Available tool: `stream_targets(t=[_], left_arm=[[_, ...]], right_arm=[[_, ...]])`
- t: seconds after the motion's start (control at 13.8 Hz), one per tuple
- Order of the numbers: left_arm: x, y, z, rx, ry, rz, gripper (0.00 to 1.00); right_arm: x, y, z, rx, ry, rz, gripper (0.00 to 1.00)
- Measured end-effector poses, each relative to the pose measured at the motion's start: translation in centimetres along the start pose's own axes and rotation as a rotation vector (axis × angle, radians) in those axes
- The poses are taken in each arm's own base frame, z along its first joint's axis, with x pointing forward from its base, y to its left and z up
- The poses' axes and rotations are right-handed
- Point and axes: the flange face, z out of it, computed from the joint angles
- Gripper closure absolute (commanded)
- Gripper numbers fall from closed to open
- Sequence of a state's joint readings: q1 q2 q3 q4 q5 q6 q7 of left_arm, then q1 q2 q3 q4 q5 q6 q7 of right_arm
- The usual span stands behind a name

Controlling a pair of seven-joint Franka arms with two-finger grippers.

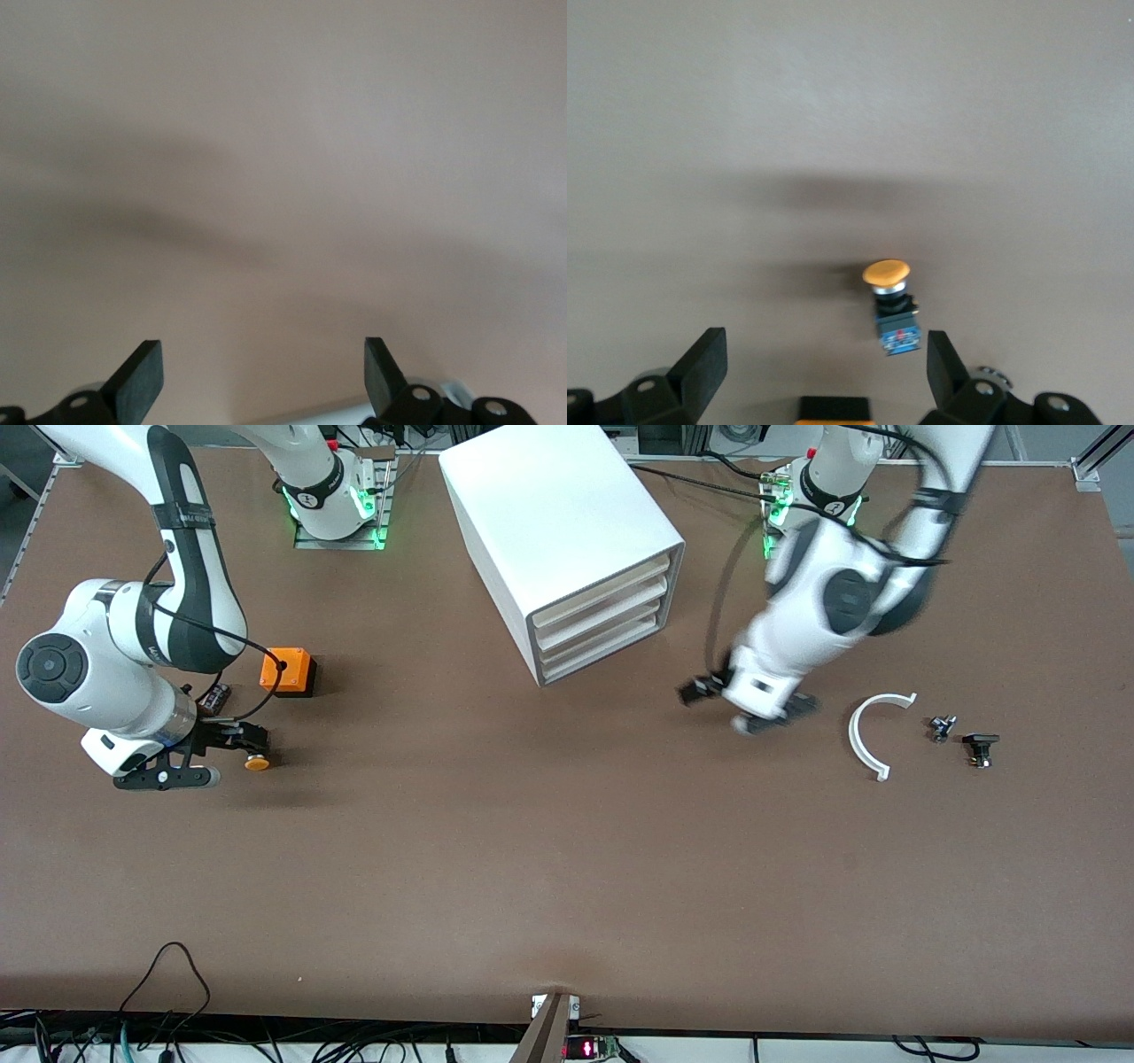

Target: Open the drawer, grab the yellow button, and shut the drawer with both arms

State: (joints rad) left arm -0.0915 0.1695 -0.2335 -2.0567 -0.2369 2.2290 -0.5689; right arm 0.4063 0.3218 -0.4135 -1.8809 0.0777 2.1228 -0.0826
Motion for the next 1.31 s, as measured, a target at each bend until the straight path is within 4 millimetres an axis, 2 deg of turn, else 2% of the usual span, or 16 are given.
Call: stream_targets(t=[0.07,0.15,0.22,0.44,0.58,0.65,0.73,0.87,1.02,1.16,1.31], left_arm=[[2.4,-2.9,-2.7,-0.011,0.039,-0.014,0.00],[3.8,-5.3,-5.7,-0.016,0.062,-0.033,0.00],[4.2,-7.0,-8.9,-0.004,0.069,-0.027,0.00],[2.5,-9.1,-18.4,0.149,0.090,0.094,0.00],[1.5,-9.6,-22.8,0.200,0.072,0.120,0.00],[1.8,-10.0,-23.9,0.208,0.067,0.116,0.00],[2.4,-10.3,-24.0,0.211,0.061,0.112,0.00],[3.7,-10.8,-22.9,0.219,0.040,0.103,0.00],[4.5,-10.8,-22.0,0.224,0.025,0.099,0.00],[4.7,-10.7,-21.9,0.225,0.024,0.100,0.00],[4.8,-10.6,-22.2,0.222,0.030,0.101,0.00]], right_arm=[[0.3,-0.9,-1.2,0.007,-0.001,0.003,0.00],[0.6,-1.6,-2.8,0.013,0.009,0.004,0.00],[0.9,-2.0,-4.8,0.019,0.021,0.001,0.00],[0.9,-2.4,-11.6,0.048,-0.005,-0.012,0.00],[0.6,-2.0,-15.9,0.090,-0.020,-0.025,0.00],[0.4,-1.2,-17.6,0.104,-0.021,-0.020,0.00],[0.0,0.1,-18.9,0.113,-0.020,-0.005,0.00],[-1.3,2.9,-21.3,0.123,-0.019,0.031,0.00],[-2.8,4.7,-23.5,0.124,-0.004,0.057,0.00],[-3.6,6.1,-24.2,0.110,-0.004,0.076,0.00],[-4.0,6.6,-23.7,0.078,-0.036,0.122,0.00]])
